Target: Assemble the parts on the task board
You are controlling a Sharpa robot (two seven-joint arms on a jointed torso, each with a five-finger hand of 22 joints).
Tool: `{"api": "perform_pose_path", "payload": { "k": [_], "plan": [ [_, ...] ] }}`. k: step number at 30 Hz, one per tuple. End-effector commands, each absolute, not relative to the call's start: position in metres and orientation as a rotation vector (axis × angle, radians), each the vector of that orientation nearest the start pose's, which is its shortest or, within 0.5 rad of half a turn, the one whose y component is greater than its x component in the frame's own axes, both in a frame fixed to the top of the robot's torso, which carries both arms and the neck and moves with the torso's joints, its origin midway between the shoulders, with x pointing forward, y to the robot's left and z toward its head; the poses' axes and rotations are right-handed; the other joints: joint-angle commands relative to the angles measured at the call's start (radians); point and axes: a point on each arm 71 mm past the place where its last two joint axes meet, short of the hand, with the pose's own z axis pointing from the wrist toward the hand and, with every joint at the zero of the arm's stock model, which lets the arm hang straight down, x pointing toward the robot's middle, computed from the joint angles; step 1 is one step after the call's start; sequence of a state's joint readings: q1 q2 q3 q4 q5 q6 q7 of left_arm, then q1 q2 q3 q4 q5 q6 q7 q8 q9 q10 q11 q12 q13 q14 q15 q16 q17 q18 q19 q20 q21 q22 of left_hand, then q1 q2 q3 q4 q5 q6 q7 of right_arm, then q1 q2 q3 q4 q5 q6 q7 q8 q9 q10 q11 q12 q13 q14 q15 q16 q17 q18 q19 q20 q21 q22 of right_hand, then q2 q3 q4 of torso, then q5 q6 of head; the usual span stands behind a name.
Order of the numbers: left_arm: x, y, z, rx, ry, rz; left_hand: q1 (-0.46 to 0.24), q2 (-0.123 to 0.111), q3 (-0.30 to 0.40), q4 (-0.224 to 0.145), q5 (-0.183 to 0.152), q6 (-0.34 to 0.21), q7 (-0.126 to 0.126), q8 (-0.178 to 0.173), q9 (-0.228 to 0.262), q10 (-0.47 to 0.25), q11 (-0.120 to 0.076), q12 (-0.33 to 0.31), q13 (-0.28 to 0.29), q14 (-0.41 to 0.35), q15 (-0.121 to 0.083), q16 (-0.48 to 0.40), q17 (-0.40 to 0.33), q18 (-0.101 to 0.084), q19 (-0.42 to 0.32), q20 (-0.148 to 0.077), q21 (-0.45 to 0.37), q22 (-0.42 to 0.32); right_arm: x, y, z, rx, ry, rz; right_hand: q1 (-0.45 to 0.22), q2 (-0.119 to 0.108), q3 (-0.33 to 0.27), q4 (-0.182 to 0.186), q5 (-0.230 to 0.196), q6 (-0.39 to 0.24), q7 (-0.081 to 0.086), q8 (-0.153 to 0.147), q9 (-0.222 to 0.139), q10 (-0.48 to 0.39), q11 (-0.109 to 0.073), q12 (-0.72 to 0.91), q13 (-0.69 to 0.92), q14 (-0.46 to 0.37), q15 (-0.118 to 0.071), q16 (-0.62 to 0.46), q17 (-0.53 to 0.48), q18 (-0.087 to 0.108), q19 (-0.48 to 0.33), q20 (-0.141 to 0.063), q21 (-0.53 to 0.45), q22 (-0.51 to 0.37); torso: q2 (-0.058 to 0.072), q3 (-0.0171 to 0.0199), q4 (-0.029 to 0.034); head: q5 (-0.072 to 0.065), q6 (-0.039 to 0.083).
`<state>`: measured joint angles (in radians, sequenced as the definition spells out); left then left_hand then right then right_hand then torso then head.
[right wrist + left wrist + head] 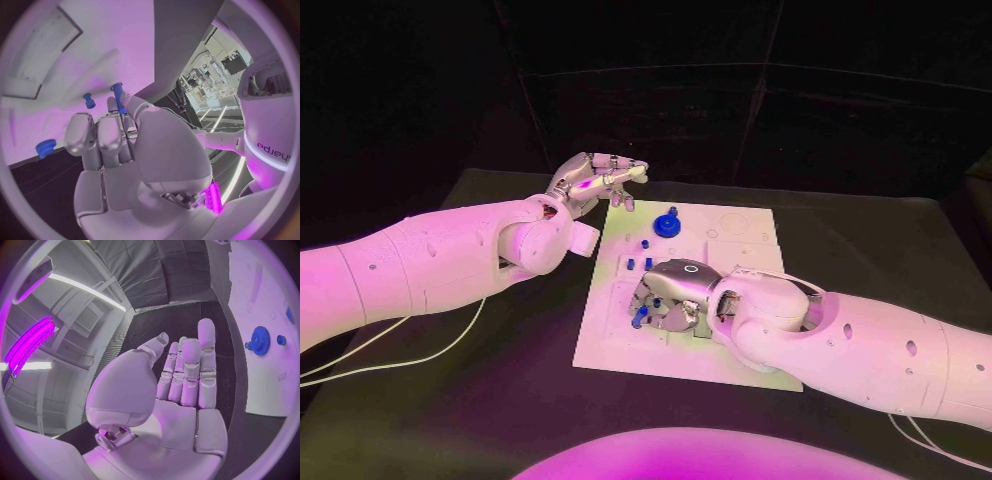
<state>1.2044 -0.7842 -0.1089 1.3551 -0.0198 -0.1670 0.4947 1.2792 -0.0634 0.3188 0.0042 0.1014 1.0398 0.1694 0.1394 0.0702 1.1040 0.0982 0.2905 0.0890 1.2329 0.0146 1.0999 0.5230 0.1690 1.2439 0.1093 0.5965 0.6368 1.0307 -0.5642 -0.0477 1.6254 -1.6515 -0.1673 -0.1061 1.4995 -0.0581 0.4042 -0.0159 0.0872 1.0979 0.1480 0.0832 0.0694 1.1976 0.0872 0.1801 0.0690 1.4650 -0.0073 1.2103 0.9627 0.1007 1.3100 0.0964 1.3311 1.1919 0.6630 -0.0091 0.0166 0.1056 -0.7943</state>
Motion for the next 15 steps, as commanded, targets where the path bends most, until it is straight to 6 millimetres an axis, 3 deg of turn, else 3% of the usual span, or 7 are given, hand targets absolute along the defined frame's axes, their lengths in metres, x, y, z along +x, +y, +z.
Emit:
{"api": "perform_pose_path", "payload": {
  "k": [1, 12, 15],
  "plan": [
    [0.5090, 0.2225, -0.2019, -1.030, 1.417, -1.612, 0.007, 0.000, -0.006, -0.003, 0.002, -0.007, -0.001, 0.005, 0.000, -0.007, -0.003, 0.006, 0.001, -0.006, -0.002, -0.003, -0.001, 0.013, -0.002, 0.003, -0.006, -0.001, 0.3905, -0.0292, -0.2423, -0.567, 1.778, 0.973, -0.003, -0.002, 0.005, 0.001, 0.007, 0.002, 0.007, -0.004, -0.001, 0.017, -0.012, -0.001, 0.001, 0.011, 0.000, 0.001, -0.002, -0.010, -0.001, 0.003, 0.002, -0.001, -0.001, -0.0001, -0.0006, 0.000, -0.001],
    [0.5093, 0.2216, -0.2020, -1.030, 1.419, -1.614, 0.007, 0.000, -0.006, -0.003, 0.002, -0.007, -0.001, 0.005, 0.000, -0.007, -0.003, 0.006, 0.001, -0.006, -0.002, -0.003, -0.001, 0.013, -0.002, 0.003, -0.006, -0.001, 0.3924, -0.0286, -0.2441, -0.576, 1.787, 0.932, -0.019, -0.008, 0.010, 0.000, 0.005, -0.001, 0.008, -0.007, -0.001, 0.016, -0.011, -0.007, 0.001, 0.010, 0.001, 0.001, -0.003, -0.010, -0.004, 0.004, 0.001, -0.003, 0.000, -0.0003, 0.0008, -0.001, 0.000],
    [0.5093, 0.2215, -0.2020, -1.030, 1.419, -1.614, 0.007, 0.000, -0.006, -0.003, 0.002, -0.007, -0.001, 0.005, 0.000, -0.007, -0.003, 0.006, 0.001, -0.006, -0.002, -0.003, -0.001, 0.013, -0.002, 0.003, -0.006, -0.001, 0.3927, -0.0269, -0.2445, -0.578, 1.786, 0.912, -0.037, -0.016, 0.012, 0.003, 0.006, -0.023, 0.015, -0.018, -0.004, -0.001, -0.004, -0.019, -0.001, 0.011, 0.006, 0.005, 0.001, -0.010, -0.006, 0.007, 0.000, -0.004, 0.000, -0.0003, 0.0001, -0.001, 0.000]
  ]
}}
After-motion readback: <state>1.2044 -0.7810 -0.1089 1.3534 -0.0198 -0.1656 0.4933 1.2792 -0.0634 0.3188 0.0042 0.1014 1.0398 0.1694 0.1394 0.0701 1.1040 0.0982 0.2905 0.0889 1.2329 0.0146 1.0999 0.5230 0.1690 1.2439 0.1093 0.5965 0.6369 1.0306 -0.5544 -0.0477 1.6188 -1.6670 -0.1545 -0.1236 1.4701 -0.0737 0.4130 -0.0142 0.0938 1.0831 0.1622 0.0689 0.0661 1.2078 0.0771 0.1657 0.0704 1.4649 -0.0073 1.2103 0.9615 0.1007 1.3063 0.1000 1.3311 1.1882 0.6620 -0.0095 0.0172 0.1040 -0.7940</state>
